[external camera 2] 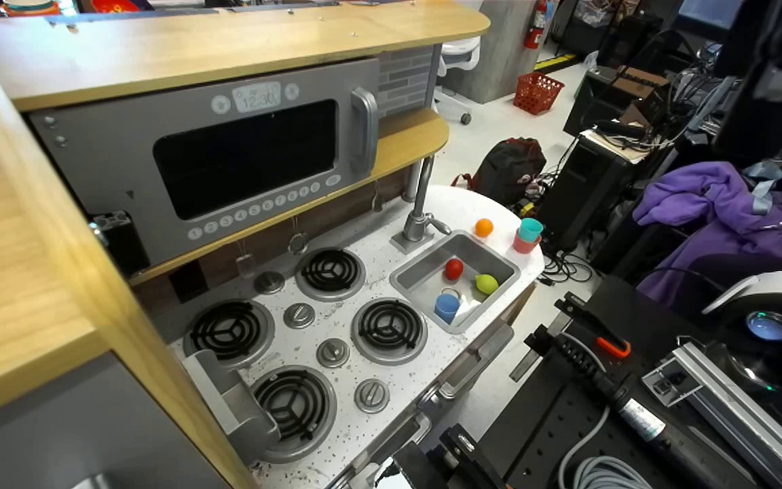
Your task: Remove the plastic lemon from the sink and put it on the stove
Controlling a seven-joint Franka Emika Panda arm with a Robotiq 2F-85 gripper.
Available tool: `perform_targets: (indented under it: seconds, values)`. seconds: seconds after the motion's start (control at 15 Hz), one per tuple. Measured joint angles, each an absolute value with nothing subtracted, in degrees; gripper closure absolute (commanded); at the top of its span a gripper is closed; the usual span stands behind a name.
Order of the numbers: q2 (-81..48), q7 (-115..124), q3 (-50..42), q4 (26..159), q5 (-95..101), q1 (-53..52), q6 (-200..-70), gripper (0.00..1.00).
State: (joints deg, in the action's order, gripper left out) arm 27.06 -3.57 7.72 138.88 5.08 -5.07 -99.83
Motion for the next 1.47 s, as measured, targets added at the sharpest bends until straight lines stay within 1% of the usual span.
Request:
perform_targets:
  seconds: [0.47,0.8,1.07,1.47]
  values:
    - [26.8,-3.41,6.07,138.05,3.67,-5.02,-102.92,0.0]
    - [24.06,-3.92,-0.23,132.01,0.28,-3.13,-103.23,0.0]
    - [20.21,-5.88,-5.79,127.85,-2.61,-0.02,-107.7,0.0]
    - [15.18,-8.12,-10.07,124.07,-6.17,3.12,-112.09,0.0]
